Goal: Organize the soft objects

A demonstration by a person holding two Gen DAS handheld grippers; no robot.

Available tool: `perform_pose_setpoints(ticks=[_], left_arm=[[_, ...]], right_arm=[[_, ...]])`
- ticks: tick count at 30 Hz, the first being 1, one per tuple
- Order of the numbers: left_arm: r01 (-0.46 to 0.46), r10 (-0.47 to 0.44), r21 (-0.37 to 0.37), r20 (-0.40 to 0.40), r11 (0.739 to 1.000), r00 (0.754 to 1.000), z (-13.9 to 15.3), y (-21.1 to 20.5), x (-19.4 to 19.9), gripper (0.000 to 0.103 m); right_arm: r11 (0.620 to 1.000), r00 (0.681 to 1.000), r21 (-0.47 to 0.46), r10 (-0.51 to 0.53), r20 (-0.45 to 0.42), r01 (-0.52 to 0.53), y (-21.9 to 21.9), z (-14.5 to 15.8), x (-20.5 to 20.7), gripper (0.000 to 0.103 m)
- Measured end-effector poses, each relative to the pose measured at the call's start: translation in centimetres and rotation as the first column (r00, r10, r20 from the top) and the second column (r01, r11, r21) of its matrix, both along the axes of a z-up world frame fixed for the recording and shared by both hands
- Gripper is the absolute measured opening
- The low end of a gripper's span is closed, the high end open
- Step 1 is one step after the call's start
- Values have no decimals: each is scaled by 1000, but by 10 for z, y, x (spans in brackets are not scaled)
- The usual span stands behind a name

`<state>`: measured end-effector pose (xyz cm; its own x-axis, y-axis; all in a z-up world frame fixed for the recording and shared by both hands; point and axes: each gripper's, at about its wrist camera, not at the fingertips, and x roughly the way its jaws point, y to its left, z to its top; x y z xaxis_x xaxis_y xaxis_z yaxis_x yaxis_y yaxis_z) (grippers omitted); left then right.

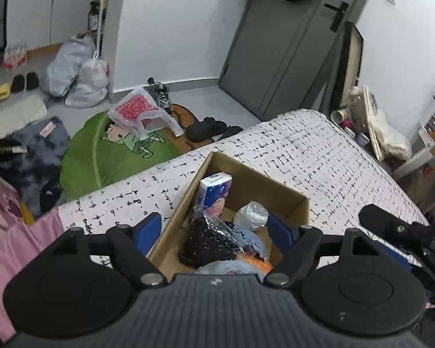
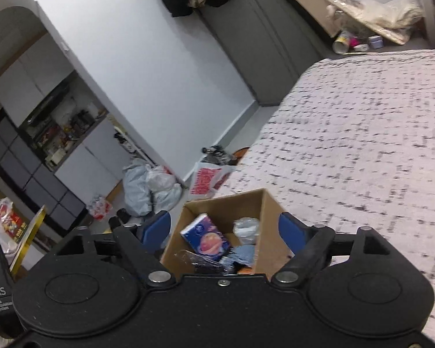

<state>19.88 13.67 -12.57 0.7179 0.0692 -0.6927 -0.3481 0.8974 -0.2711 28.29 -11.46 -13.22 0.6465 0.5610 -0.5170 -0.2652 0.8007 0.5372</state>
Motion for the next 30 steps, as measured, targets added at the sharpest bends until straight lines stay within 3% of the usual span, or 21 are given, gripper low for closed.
perform_pose_setpoints(ticks=[2, 4, 8, 16, 18, 25, 30], left_arm=[[2, -2, -9, -20, 1000, 1000, 9, -2, -3, 81], [7, -7, -34, -16, 999, 1000, 19, -3, -8, 82], [-2, 2, -20, 3, 1000, 1000, 42, -5, -26, 91], [2, -1, 29, -10, 1000, 1000, 92, -16, -74, 94], [30, -30, 48, 0, 998, 1000, 105, -18, -91, 98], [8, -11, 83, 38, 997, 999, 132, -3, -137, 101], [-19, 16, 51, 63, 999, 998, 142, 7, -154, 102]], right_arm=[[1000, 1000, -25, -7, -10, 7, -6, 9, -1, 83], [999, 1000, -38, -7, 1, 7, -12, 20, -6, 92], [999, 1000, -38, -3, 10, 3, -20, 37, -16, 103], [994, 996, -62, 88, 25, -87, -21, 54, -41, 103], [992, 995, -83, 100, 30, -98, -18, 56, -46, 103], [992, 996, -103, 74, 52, -69, -23, 78, -62, 103], [991, 994, -129, 38, 105, -24, -38, 105, -80, 103]])
